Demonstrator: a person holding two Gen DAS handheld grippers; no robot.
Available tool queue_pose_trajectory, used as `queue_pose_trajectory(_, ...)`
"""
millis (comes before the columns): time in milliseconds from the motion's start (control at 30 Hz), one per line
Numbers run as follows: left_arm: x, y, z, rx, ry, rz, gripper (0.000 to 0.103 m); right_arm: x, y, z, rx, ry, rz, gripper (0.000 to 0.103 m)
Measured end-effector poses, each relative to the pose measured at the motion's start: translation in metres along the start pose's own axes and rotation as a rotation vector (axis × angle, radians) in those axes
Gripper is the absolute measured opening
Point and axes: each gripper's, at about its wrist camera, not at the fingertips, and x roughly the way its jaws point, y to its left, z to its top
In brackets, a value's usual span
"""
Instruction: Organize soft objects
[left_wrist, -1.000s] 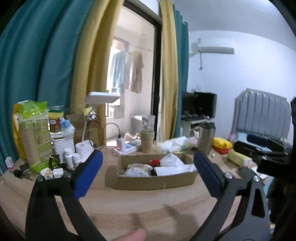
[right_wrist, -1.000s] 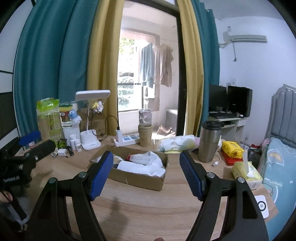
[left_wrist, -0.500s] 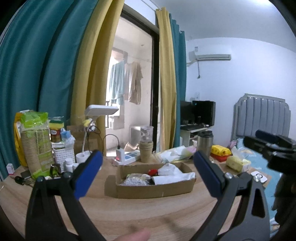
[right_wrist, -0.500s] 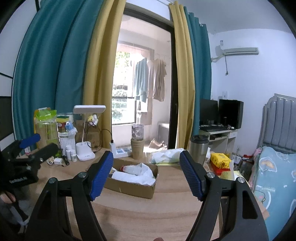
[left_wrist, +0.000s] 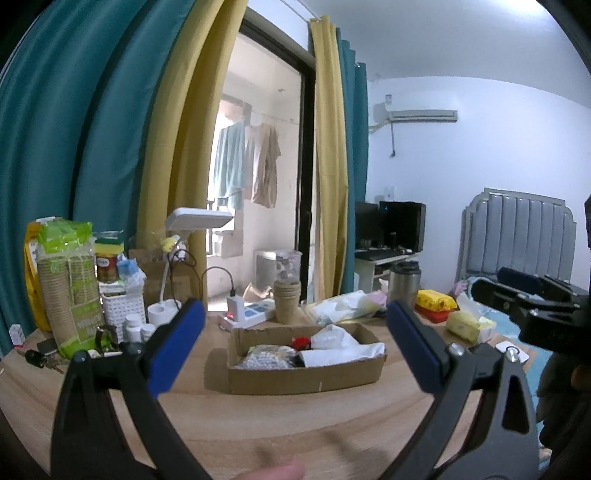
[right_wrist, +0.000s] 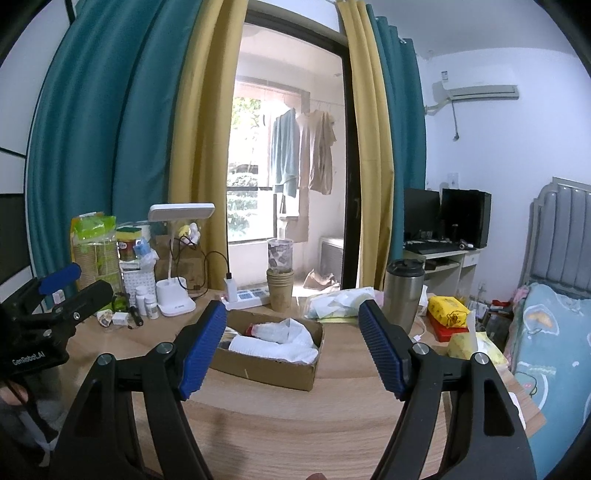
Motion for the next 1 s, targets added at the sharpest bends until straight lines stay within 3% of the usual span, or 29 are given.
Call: queue_pose_trajectory(1000, 0.0032, -0.0028, -0.0016, 0.004, 0.019, 0.011, 0.100, 0.0021, 0.0014, 0.0006, 0.000, 0.006, 0.001, 0.077)
